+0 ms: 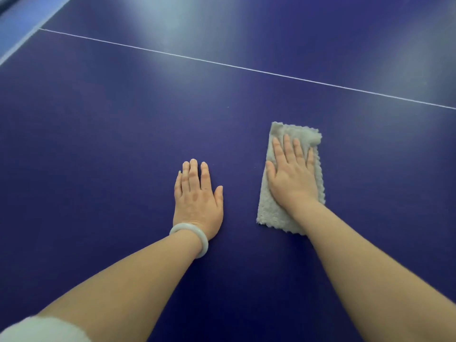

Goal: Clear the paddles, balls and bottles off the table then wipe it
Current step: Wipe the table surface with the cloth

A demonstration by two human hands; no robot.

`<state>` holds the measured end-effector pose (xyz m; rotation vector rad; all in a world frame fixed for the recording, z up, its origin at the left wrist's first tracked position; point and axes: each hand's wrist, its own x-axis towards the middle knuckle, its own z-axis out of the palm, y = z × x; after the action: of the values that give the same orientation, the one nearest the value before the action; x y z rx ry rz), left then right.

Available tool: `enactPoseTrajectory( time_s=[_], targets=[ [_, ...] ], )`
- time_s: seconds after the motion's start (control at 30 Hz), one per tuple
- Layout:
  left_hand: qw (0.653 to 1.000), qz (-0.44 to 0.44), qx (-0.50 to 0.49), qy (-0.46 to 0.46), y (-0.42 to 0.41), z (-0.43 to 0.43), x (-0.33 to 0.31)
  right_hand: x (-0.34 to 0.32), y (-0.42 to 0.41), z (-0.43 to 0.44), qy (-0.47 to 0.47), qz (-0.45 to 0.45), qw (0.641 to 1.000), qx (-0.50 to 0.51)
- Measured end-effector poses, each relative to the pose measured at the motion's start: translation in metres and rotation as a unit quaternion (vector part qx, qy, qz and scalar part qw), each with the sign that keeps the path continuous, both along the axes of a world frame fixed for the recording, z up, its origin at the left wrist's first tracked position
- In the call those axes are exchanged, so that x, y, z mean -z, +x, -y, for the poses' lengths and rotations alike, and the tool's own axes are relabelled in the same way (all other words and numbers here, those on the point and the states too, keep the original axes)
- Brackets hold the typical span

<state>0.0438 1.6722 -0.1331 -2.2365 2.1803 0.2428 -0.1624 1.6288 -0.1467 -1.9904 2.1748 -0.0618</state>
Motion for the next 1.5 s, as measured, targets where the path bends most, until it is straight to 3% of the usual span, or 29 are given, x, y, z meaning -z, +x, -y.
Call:
enactPoseTrajectory(
  time_s=[0.1, 0.23, 0.33, 0.57, 0.67, 0.77, 0.8, 0.93, 1.07, 1.33, 1.5],
  targets=[
    [1.000, -0.001, 0.003, -0.002, 0.002, -0.001, 0.001, 0.000, -0.025, -0.014, -0.003, 0.000, 1.000, -0.009],
    [1.000, 0.003, 0.010, -0.001, 0.004, -0.001, 0.003, -0.005, -0.054, -0.097, 0.016, 0.004, 0.984, 0.177],
    [1.000, 0.008, 0.016, -0.002, 0.004, -0.001, 0.004, -0.008, -0.020, -0.142, 0.024, -0.017, 0.971, 0.236],
    [0.999, -0.024, 0.022, 0.003, 0.007, 0.000, 0.002, 0.000, 0.060, -0.076, 0.003, -0.022, 0.973, 0.229],
    [0.991, -0.130, 0.024, 0.023, 0.016, 0.003, -0.004, 0.003, 0.064, -0.062, -0.004, -0.022, 0.975, 0.223],
    [0.952, -0.304, 0.017, 0.029, 0.040, 0.008, -0.013, 0.005, 0.062, -0.064, -0.008, -0.029, 0.975, 0.221],
    [0.947, -0.318, 0.029, 0.016, 0.054, 0.009, -0.015, 0.005, 0.062, -0.063, -0.009, -0.030, 0.975, 0.222],
    [0.982, -0.168, 0.079, -0.041, 0.112, 0.027, -0.011, 0.005, 0.063, -0.062, -0.015, -0.037, 0.973, 0.226],
    [0.998, -0.055, 0.006, -0.004, 0.154, 0.057, -0.006, 0.006, 0.061, -0.063, -0.023, -0.033, 0.973, 0.227],
    [1.000, -0.004, 0.011, -0.019, 0.173, 0.070, 0.005, 0.005, 0.063, -0.061, -0.013, -0.048, 0.970, 0.238],
    [1.000, 0.002, 0.009, -0.025, 0.172, 0.071, 0.005, -0.001, 0.088, -0.025, 0.012, -0.043, 0.932, 0.359]
  ],
)
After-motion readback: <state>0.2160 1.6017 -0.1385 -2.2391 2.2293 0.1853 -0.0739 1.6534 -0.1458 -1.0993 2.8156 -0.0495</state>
